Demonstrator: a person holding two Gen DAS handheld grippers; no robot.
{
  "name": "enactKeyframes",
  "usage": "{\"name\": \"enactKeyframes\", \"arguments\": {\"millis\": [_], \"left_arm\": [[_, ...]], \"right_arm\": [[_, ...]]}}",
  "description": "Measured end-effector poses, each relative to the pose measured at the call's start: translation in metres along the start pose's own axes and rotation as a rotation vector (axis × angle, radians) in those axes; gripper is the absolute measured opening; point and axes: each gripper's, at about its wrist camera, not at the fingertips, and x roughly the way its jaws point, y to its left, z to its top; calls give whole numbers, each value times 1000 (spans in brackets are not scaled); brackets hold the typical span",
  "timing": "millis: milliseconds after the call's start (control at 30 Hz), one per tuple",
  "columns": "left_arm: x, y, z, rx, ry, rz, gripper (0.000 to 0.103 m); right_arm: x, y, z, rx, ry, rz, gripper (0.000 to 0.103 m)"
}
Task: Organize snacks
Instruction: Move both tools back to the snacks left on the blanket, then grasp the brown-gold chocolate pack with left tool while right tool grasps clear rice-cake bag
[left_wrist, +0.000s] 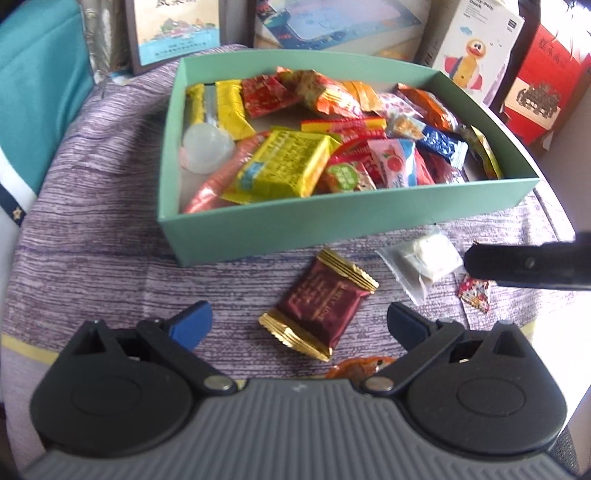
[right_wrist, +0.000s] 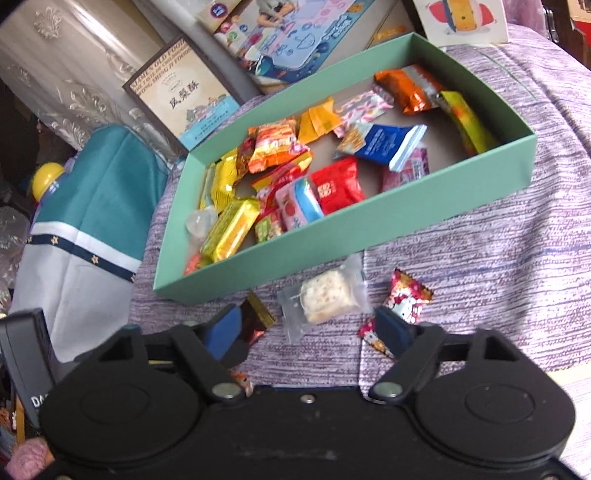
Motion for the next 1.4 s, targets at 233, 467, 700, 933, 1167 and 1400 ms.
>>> {"name": "enactKeyframes", "arguments": {"millis": [233, 467, 700, 933, 1167, 1400], "left_arm": [[8, -2, -4, 24, 3, -23, 102], [9, -3, -4, 51, -31, -1, 91], [1, -4, -4, 68, -46, -65, 40], [-5, -1, -13, 28, -22, -107, 41], [-4, 19, -9, -46, -39, -91, 62], [-4, 22, -10, -56, -46, -97, 70]], "right_arm": [[-2, -4, -20, -10, 19, -12, 62], [-11, -18, -28, 36, 3, -63, 62], [-2, -7, -16, 34, -10, -44, 59], [27, 7, 6, 71, 35, -68, 50], [47, 13, 16, 113, 52, -146, 61], [50, 28, 5, -26, -18, -283, 61]]}}
